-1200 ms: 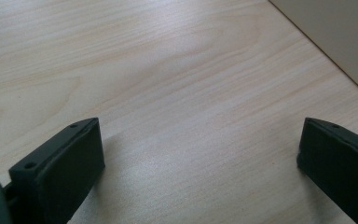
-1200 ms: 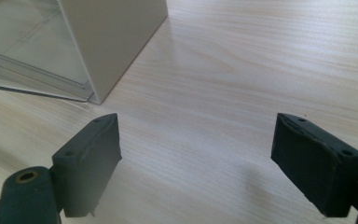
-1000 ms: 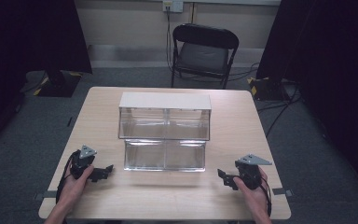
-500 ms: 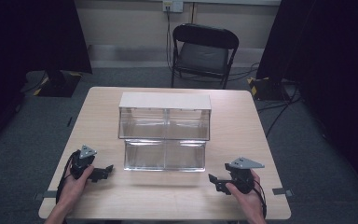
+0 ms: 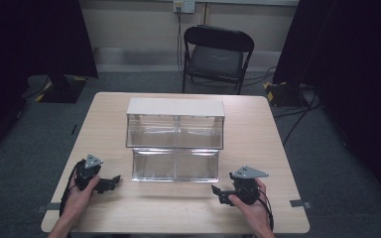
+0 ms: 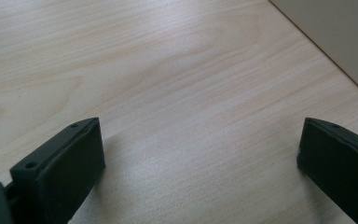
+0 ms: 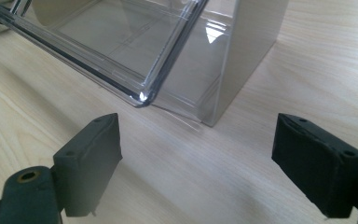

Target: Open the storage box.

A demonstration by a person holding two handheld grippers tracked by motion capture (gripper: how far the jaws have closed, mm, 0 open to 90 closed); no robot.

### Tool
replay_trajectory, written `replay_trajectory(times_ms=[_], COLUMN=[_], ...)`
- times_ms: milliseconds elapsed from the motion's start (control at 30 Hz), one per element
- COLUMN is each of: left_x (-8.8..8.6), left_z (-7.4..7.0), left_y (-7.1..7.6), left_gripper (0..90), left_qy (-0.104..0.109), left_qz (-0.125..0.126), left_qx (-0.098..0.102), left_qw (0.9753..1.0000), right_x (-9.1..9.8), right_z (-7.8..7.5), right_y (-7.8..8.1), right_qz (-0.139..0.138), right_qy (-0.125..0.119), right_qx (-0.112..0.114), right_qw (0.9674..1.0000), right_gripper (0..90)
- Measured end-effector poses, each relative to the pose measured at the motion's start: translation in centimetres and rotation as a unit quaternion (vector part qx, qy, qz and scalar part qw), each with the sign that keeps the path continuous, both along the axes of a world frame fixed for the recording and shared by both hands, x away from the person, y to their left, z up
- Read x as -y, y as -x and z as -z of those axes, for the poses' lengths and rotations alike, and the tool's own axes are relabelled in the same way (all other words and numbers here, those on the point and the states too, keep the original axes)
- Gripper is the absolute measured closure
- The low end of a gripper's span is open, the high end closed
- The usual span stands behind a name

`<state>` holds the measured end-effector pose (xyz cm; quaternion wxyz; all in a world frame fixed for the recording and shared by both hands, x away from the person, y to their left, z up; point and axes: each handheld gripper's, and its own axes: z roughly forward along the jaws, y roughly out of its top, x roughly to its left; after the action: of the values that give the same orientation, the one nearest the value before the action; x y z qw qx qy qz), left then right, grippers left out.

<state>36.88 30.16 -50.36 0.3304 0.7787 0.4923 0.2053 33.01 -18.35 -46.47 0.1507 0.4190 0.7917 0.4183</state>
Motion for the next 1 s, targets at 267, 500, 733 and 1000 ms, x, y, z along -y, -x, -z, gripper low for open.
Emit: replay_trajectory(times_ms=[267,500,733,1000], left_x=[0.0,0.0,0.0,0.0], left_z=[0.0,0.0,0.0,0.0], left_y=[0.0,0.0,0.0,0.0], left_gripper=[0.1,0.1,0.1,0.1], left_qy=[0.0,0.0,0.0,-0.001], left_qz=[0.0,0.0,0.0,0.0], left_qx=[0.0,0.0,0.0,0.0], left_qw=[1.0,1.0,1.0,1.0], right_x=[-1.2,-1.3,-1.3,-2.3], right_z=[-0.3,-0.4,-0.6,-0.1], right_y=[-0.6,-0.9,-1.2,-1.6], right_qz=[-0.011,-0.005,-0.012,-0.017], right_qy=[-0.001,-0.005,-0.008,-0.009], right_qx=[0.005,0.002,-0.012,-0.006], right_qw=[0.9999,1.0,0.9998,0.9998], right_gripper=[15.1,15.8,15.3,13.8])
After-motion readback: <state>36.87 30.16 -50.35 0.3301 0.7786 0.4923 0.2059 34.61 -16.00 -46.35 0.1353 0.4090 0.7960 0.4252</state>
